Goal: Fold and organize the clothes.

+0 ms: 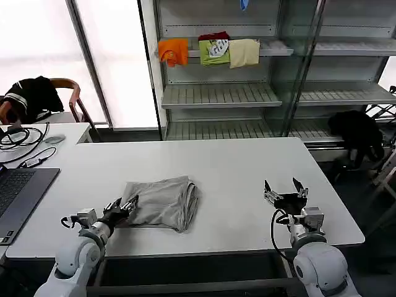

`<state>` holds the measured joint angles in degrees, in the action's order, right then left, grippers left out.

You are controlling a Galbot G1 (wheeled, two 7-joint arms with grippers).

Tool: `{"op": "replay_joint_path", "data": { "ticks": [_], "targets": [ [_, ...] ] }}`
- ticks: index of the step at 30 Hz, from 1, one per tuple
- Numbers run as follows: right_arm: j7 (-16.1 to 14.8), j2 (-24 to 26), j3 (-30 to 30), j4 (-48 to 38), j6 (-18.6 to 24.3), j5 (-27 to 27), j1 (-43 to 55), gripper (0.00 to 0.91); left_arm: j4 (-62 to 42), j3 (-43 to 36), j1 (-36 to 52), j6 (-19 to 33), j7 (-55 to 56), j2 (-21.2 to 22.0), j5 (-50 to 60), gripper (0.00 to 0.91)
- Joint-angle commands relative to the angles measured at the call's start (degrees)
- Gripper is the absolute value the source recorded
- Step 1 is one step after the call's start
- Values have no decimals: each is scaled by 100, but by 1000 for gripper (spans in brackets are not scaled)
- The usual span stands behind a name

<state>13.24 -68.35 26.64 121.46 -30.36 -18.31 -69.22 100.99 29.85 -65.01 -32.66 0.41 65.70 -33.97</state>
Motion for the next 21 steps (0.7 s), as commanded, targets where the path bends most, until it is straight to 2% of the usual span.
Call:
{"op": "replay_joint_path", "data": {
  "ticks": [1,10,15,19,21],
  "targets": [
    [1,17,8,-20,17,-16,6,907,99,-34,2,-33,-9,24,53,0],
    [3,36,21,-22,19,-40,21,907,95,41,19,5,-32,46,53,0],
    [8,31,1,-55,16,-42,75,907,244,376,-41,10,-108,-122,-48,0],
    [15,36,-7,-80,12,-70,121,907,333,910,-73,-23,-147,-568,-314,0],
    [19,44,-13,-86,12,-84,137,907,294,1300,-108,-31,-192,-923,-444,10]
  ]
}}
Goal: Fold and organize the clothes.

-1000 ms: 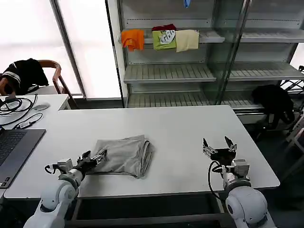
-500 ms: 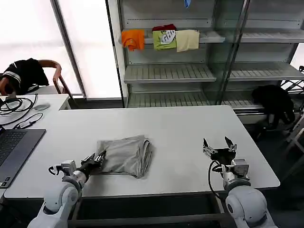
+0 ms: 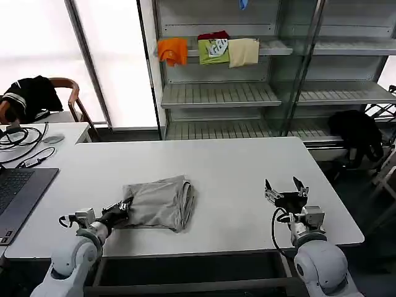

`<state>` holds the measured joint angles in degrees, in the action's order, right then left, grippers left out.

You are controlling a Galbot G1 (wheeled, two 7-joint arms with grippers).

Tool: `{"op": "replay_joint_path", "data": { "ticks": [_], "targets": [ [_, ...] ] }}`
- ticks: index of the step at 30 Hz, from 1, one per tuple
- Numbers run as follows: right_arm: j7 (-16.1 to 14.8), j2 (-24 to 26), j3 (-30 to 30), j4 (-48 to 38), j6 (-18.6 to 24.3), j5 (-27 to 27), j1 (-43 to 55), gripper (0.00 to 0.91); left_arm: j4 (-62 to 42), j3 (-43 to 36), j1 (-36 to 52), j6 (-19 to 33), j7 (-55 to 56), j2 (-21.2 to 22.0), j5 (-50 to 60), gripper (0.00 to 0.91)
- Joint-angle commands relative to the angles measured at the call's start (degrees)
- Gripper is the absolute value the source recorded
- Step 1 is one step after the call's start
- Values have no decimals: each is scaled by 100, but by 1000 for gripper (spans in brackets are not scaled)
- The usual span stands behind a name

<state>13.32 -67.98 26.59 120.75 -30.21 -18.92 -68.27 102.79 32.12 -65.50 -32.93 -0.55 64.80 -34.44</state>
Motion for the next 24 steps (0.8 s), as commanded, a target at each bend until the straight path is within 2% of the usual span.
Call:
{"op": "replay_joint_path", "data": {
  "ticks": [1,8,12,14,17,24],
  "targets": [
    [10,10,-14,-19,-5,-31,47,907,83,1166,-60,-2,-109,-939,-411,0],
    [18,22,-46,-12,-5,-66,67,907,-770,1920,116,91,-459,-2020,-365,0],
    [24,40,-20,13,-5,-101,33,907,-1306,1996,346,207,-742,-2646,33,0],
    [26,44,-1,20,2,-109,11,907,-1406,1960,431,228,-770,-2767,102,0],
    [33,42,31,22,12,-121,-17,907,-1178,1838,462,196,-784,-2701,167,0],
    [49,24,82,43,19,-116,-83,907,-418,1319,388,158,-762,-2115,571,0]
  ]
}}
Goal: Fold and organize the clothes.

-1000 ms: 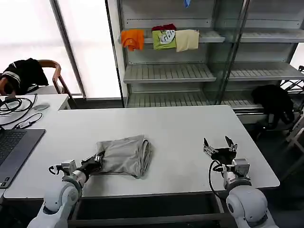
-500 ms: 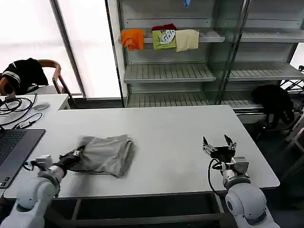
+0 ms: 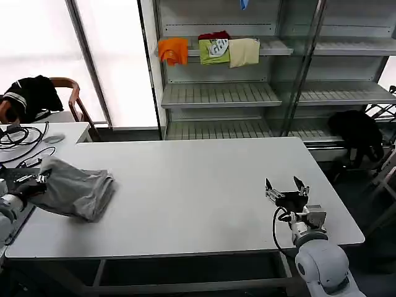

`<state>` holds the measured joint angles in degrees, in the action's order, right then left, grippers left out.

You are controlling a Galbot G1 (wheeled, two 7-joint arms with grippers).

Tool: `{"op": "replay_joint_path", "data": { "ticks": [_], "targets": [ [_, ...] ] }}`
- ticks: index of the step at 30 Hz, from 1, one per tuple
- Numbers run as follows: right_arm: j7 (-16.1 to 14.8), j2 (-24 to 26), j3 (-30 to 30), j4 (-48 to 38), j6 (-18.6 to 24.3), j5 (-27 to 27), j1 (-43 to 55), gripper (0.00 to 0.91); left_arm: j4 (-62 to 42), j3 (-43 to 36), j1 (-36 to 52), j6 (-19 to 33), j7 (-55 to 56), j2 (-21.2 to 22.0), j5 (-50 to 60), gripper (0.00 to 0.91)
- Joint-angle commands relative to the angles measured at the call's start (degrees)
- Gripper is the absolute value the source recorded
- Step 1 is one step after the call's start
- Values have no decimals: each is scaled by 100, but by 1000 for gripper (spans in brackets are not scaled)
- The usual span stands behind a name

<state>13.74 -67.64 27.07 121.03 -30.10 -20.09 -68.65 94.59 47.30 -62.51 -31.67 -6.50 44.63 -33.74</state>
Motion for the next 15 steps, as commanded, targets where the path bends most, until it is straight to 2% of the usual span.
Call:
{"op": "replay_joint_path", "data": {
  "ticks": [1,8,15],
  "targets": [
    [9,-12,41,16,7,2,-59,907,522,-284,80,24,-164,-39,552,0],
    [12,-22,124,23,35,40,-195,907,1178,-990,16,-138,103,327,614,0],
    [2,-107,203,-23,35,177,-287,907,1814,-2612,411,-159,799,864,560,10]
  ]
}}
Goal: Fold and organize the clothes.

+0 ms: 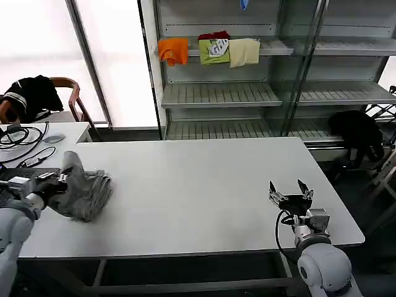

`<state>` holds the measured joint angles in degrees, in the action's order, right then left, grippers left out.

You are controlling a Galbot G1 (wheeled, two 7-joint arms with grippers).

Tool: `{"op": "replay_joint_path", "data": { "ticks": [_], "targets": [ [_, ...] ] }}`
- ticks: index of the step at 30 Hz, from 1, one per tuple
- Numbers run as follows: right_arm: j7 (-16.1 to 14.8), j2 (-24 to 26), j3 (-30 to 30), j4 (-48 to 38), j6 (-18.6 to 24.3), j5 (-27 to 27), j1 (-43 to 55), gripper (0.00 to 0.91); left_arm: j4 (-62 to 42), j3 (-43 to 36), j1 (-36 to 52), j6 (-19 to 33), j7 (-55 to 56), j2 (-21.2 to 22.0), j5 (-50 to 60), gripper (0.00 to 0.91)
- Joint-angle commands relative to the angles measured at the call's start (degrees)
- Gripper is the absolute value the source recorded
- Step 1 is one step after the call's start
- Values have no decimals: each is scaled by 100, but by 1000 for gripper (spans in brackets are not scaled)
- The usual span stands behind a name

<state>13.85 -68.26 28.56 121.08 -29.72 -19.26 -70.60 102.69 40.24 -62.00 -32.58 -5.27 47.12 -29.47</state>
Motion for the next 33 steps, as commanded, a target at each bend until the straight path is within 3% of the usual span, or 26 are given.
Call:
{"op": "replay_joint_path", "data": {
  "ticks": [1,8,13,17,18,19,20,30,33],
  "targets": [
    [-13,-54,60,-41,1,132,-117,907,988,-2127,423,-65,705,664,209,10],
    [-27,-179,66,-85,-44,336,-137,907,802,-3270,891,-66,856,1234,407,10],
    [-30,-250,30,-93,-96,430,-103,907,639,-3574,1024,-65,888,1757,536,10],
    [-43,-267,-19,-106,-108,478,-98,907,606,-3638,1075,-65,893,1900,541,10],
    [-44,-273,-30,-111,-107,484,-95,907,597,-3639,1077,-63,897,1924,538,71],
    [-44,-283,-41,-115,-110,489,-90,907,575,-3634,1080,-63,914,1959,533,877],
    [-45,-286,-50,-116,-117,491,-85,907,567,-3630,1081,-60,947,1995,509,907],
    [-87,-338,-194,-168,-184,491,19,907,538,-3658,1228,-49,1270,2480,-215,907],
    [-68,-376,-243,-226,-181,222,88,907,563,-3563,1188,-50,1290,2465,-206,907]
  ]
}}
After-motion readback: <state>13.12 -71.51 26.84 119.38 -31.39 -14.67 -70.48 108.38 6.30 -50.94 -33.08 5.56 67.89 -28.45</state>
